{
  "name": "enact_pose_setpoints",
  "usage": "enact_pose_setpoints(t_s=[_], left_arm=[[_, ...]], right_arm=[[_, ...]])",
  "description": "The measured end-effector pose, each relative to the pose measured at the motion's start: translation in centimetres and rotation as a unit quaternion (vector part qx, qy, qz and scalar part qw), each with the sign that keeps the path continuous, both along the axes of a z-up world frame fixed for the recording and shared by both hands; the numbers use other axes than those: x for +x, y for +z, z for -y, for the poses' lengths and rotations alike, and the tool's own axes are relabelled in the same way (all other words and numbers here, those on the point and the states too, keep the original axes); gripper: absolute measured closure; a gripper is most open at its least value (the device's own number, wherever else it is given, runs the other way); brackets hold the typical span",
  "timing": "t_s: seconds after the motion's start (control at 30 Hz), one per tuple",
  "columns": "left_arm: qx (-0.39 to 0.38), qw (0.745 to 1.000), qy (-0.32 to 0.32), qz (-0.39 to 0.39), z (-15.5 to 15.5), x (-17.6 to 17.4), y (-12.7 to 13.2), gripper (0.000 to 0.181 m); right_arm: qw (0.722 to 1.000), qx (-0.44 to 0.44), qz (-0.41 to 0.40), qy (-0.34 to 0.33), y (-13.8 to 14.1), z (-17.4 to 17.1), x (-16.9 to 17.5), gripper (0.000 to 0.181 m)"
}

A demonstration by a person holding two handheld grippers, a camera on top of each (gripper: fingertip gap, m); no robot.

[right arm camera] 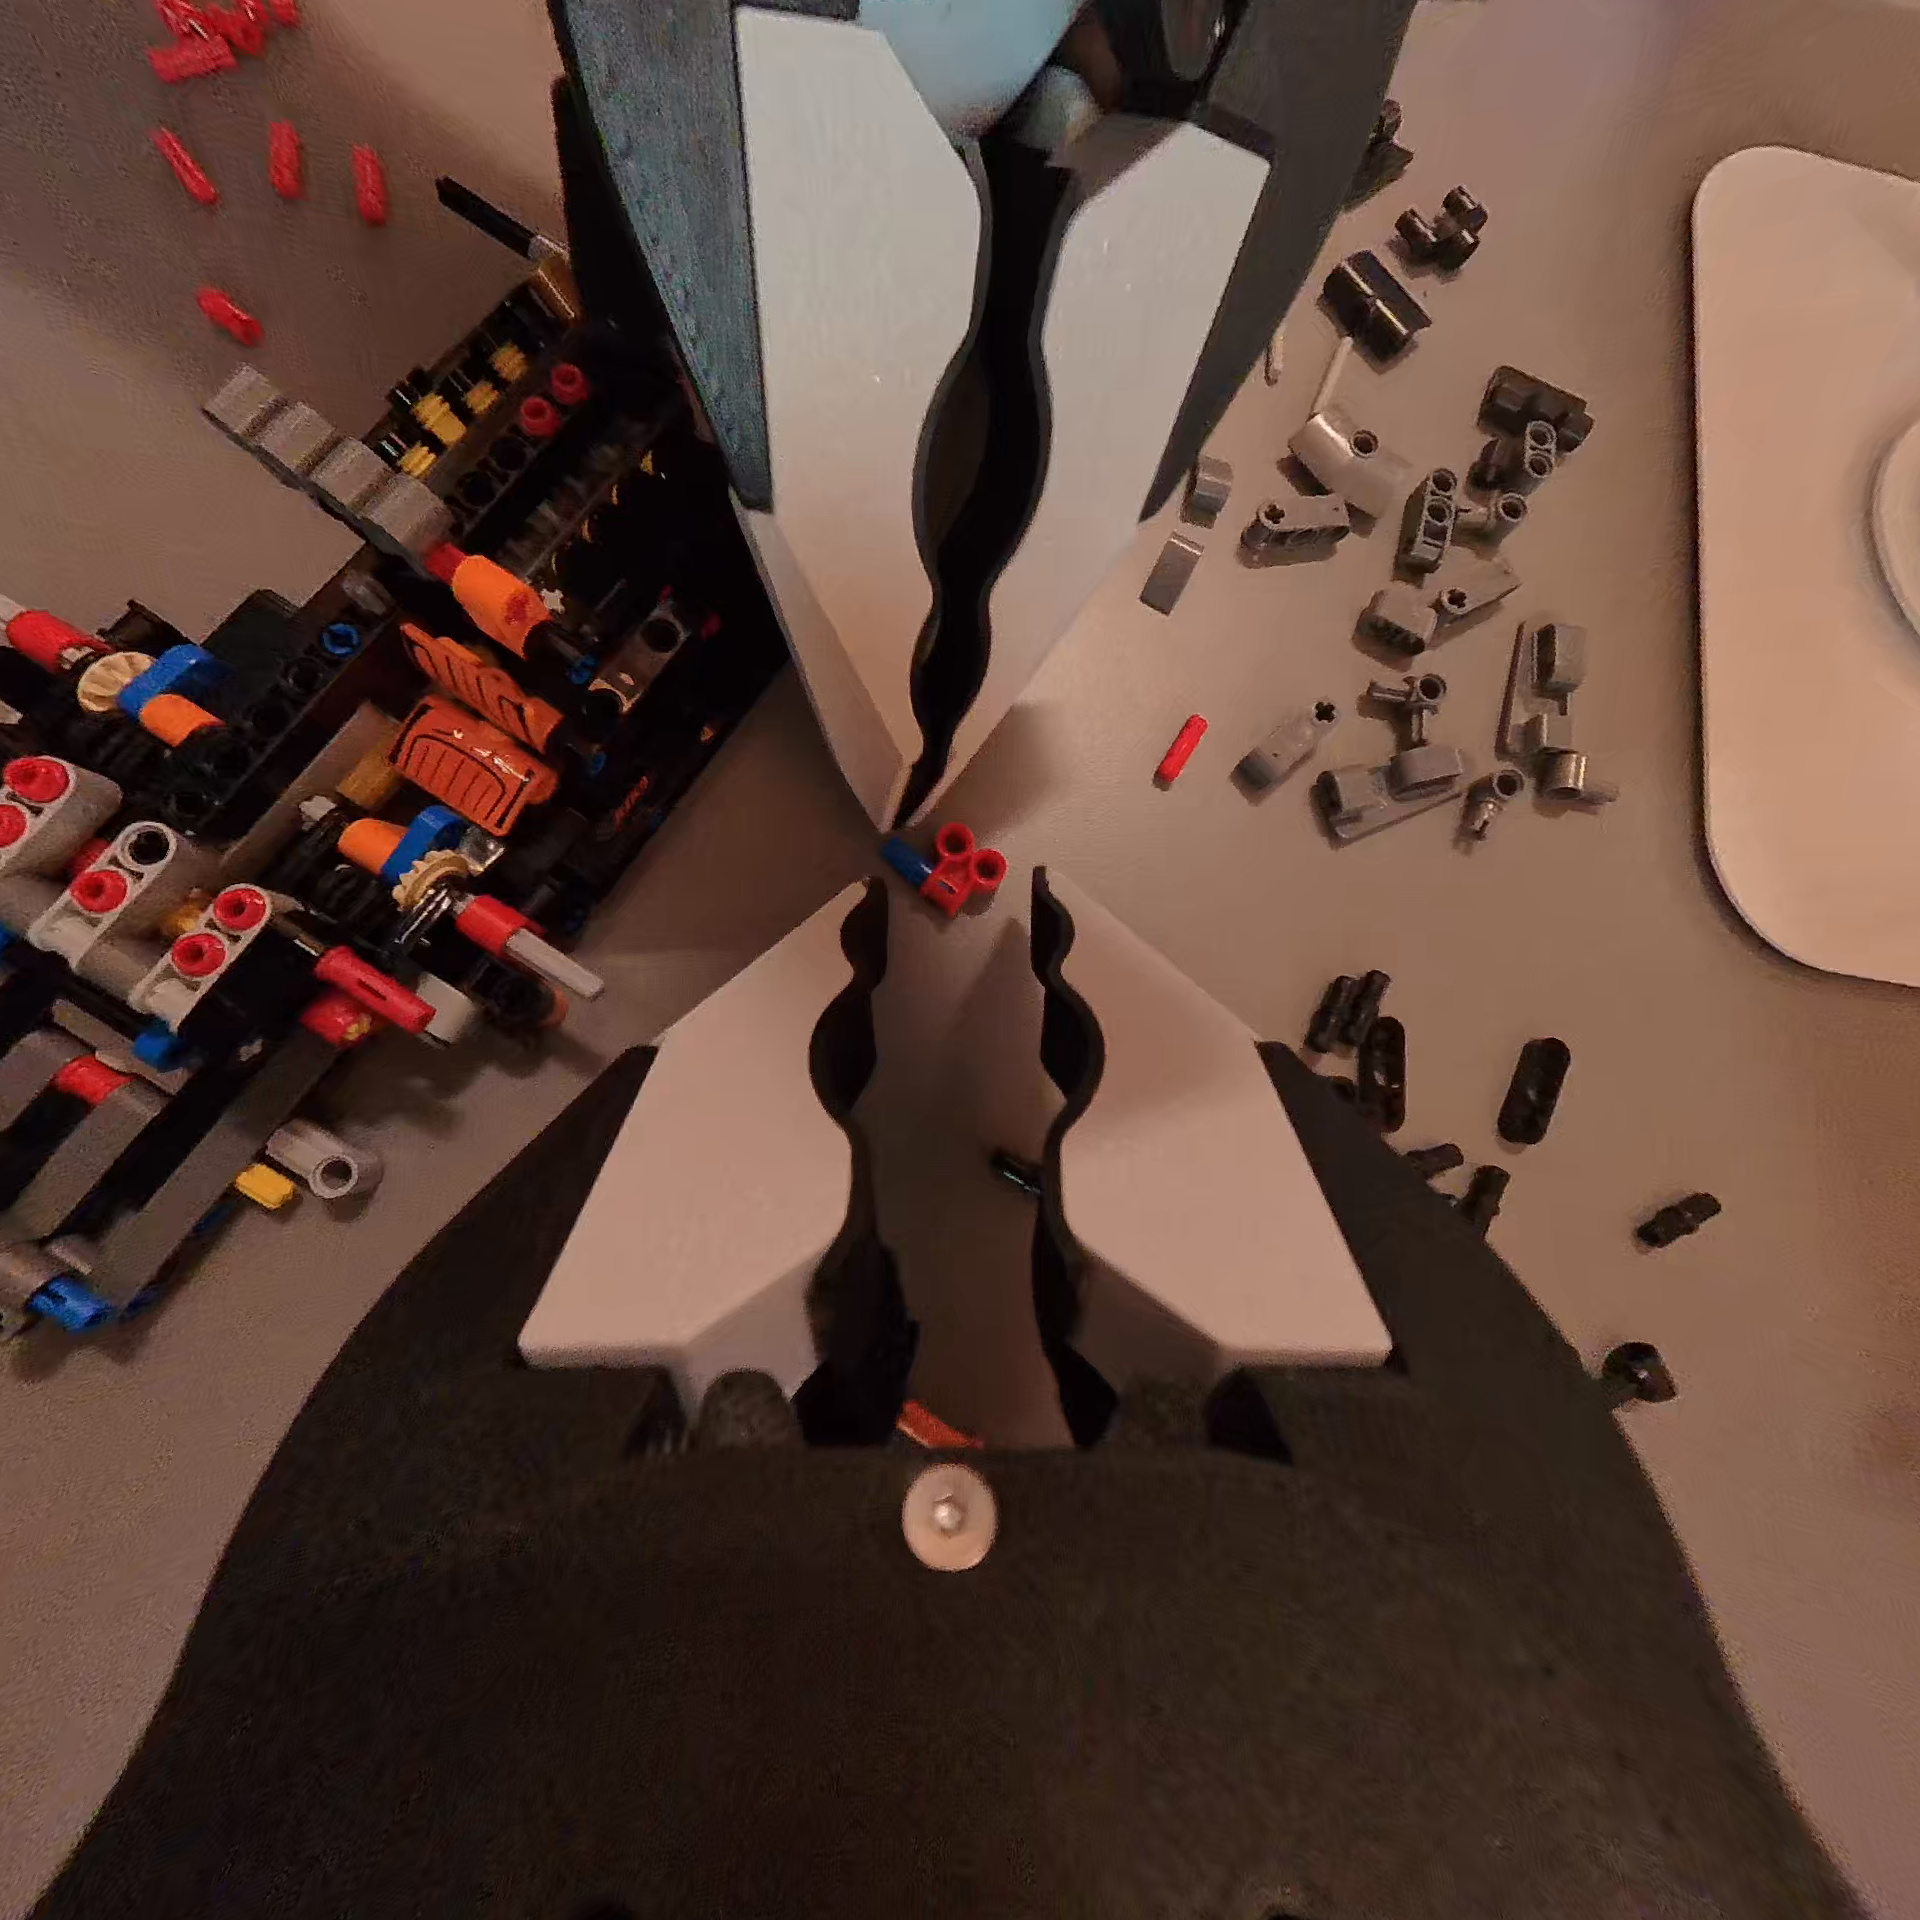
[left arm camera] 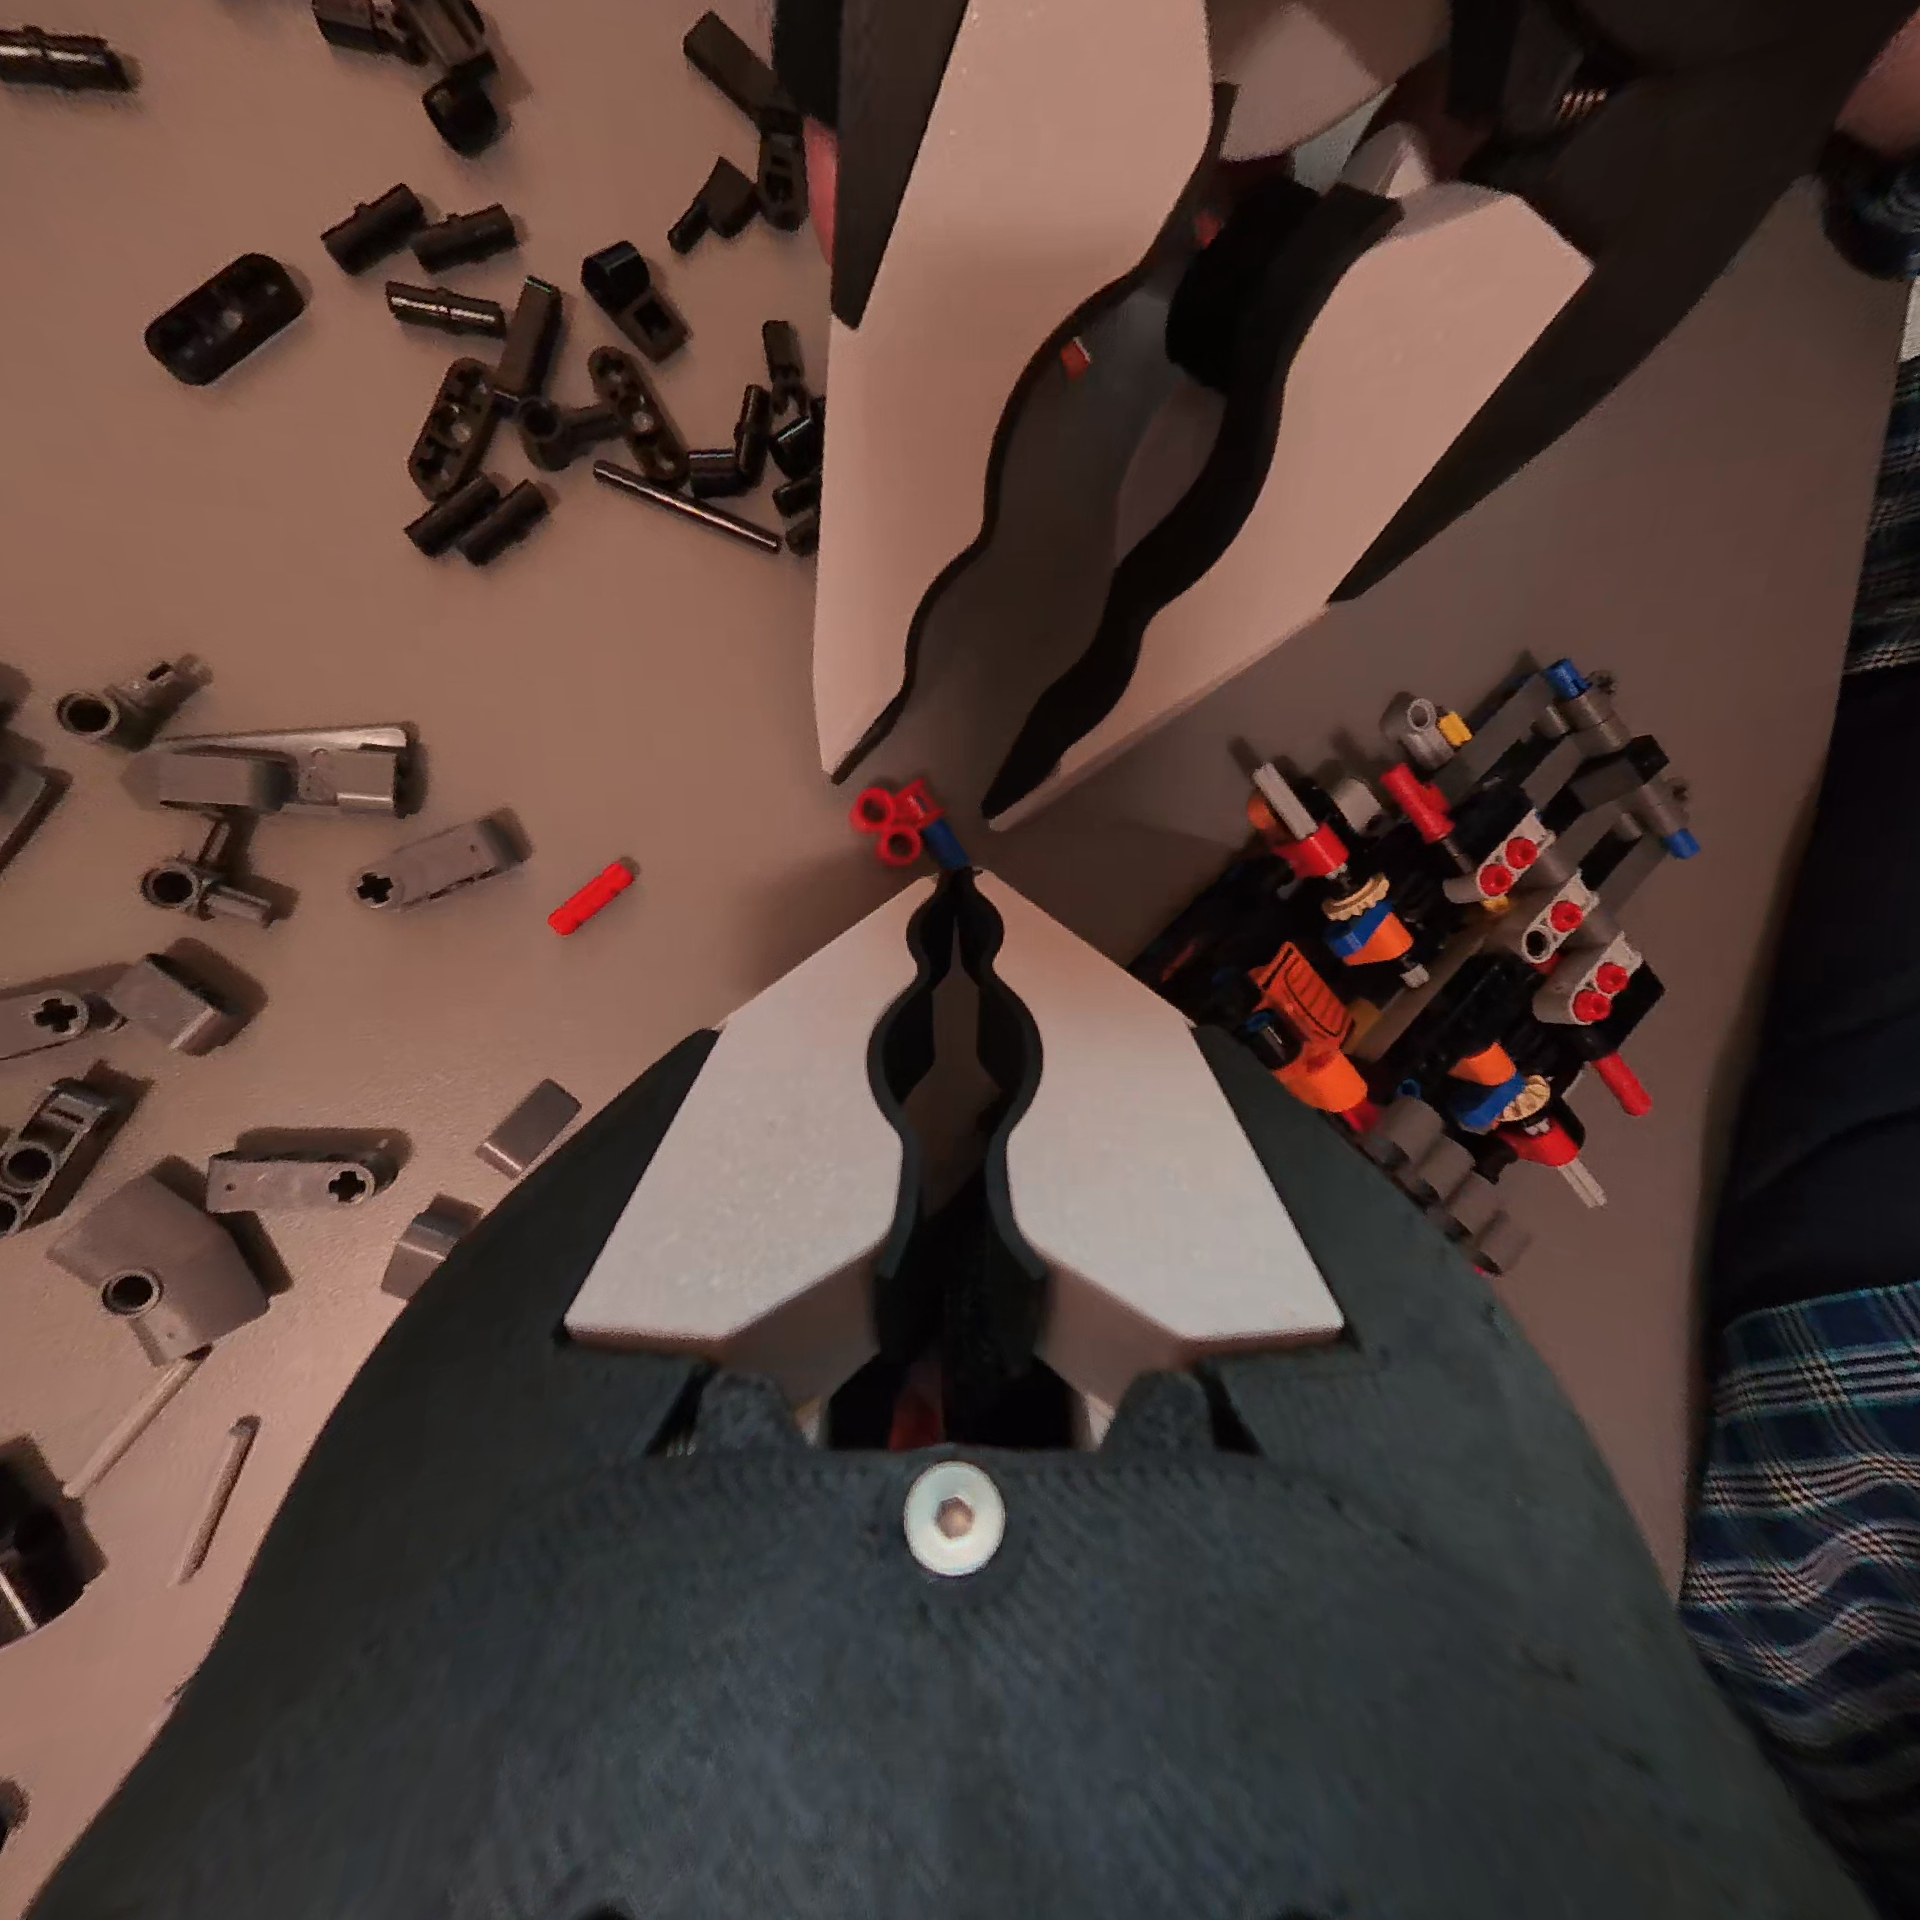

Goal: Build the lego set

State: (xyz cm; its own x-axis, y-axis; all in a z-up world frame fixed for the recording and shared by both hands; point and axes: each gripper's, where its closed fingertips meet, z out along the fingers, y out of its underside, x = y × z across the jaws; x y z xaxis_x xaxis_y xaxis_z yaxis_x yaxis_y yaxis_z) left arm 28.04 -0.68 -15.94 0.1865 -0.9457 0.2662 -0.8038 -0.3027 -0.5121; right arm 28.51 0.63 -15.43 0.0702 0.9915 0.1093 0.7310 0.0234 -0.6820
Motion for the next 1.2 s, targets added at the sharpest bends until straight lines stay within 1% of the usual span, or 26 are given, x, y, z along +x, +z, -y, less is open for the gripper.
enact_pose_setpoints(t_s=[0.23,0.37,0.47,0.6,0.67,0.77,1.0,1.03,1.07,1.2], left_arm=[[0.017,1.000,0.000,-0.001,-0.2,-0.6,0.4,0.181],[0.019,1.000,-0.009,-0.004,0.1,-0.5,0.1,0.178],[0.042,0.999,-0.022,-0.018,0.1,-0.4,-0.1,0.173],[0.073,0.996,-0.034,-0.031,-0.1,-0.3,-0.3,0.165],[0.096,0.994,-0.040,-0.032,-0.5,-0.2,-0.2,0.165],[0.106,0.992,-0.050,-0.040,-0.7,-0.3,-0.4,0.168],[0.111,0.989,-0.088,-0.036,0.0,0.0,-0.4,0.170],[0.105,0.990,-0.092,-0.035,0.1,-0.1,-0.3,0.170],[0.098,0.990,-0.100,-0.029,0.3,-0.1,-0.2,0.164],[0.102,0.988,-0.116,-0.025,0.6,-0.1,-0.3,0.163]], right_arm=[[1.000,0.003,0.005,0.015,-0.1,-0.1,0.1,0.152],[1.000,0.003,0.008,0.020,-0.4,-0.3,-0.5,0.157],[0.999,-0.008,0.012,0.030,-0.6,-0.1,-0.6,0.165],[0.999,-0.029,0.003,0.030,-0.6,0.2,-0.4,0.166],[0.999,-0.033,-0.002,0.031,-0.6,0.3,-0.4,0.165],[0.999,-0.042,-0.004,0.033,-0.7,0.6,-0.2,0.165],[0.997,-0.056,-0.017,0.042,-0.7,1.2,-0.1,0.166],[0.997,-0.059,-0.019,0.041,-0.7,1.2,-0.1,0.165],[0.997,-0.060,-0.020,0.041,-0.7,1.3,-0.1,0.166],[0.996,-0.070,-0.026,0.043,-0.7,1.3,-0.1,0.166]])
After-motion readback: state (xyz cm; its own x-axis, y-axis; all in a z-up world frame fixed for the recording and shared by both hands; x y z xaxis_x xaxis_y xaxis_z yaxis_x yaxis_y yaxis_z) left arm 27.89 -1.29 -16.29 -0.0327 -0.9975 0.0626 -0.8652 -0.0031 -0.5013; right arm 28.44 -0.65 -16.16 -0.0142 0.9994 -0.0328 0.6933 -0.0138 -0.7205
